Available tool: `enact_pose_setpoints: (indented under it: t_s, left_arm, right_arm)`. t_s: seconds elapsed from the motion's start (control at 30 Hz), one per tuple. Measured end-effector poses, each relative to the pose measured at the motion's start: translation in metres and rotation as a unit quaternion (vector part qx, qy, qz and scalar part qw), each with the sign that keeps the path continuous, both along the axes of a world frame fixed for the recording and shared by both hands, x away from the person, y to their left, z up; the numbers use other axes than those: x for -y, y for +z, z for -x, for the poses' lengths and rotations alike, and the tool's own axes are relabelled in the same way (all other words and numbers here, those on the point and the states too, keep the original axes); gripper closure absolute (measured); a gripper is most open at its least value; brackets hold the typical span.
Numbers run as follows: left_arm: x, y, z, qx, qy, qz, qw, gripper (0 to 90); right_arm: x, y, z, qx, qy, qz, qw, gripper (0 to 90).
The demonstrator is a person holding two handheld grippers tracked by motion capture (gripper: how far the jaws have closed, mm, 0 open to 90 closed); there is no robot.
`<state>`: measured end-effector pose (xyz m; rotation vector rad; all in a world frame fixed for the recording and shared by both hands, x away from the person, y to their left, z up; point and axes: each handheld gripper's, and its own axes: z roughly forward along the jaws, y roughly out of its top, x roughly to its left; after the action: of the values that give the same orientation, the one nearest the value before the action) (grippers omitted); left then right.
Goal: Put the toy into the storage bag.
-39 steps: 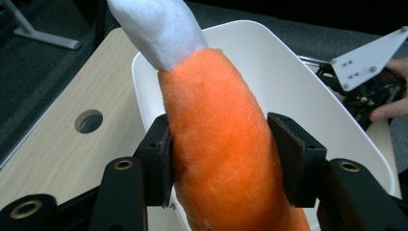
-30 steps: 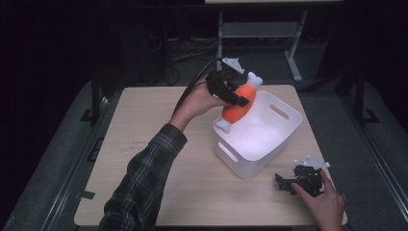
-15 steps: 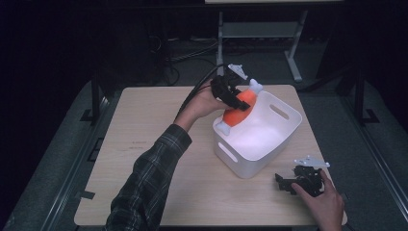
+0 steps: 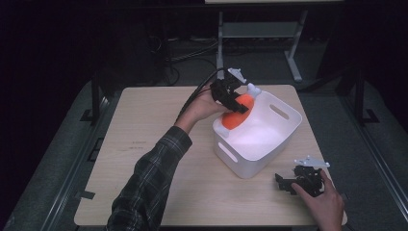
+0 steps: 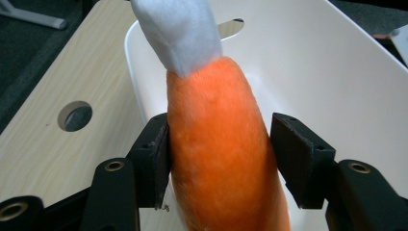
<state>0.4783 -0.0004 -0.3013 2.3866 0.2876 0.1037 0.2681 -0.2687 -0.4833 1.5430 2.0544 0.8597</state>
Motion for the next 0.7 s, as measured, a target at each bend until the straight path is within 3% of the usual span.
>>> enact_pose_setpoints:
  t_s: [0.37,0.7]
  left_arm:
    - [-0.005,0.003,0.002,0.001,0.005,0.008,1.0,41.9]
    - [-0.021,0.006,0.009,0.002,0.014,0.021,0.9997,41.4]
  right_arm:
    - [0.0,0.0,0.0,0.0,0.0,0.0,1.0,0.0]
    - [0.0,0.0,0.0,0.001,0.0,0.001,1.0,0.0]
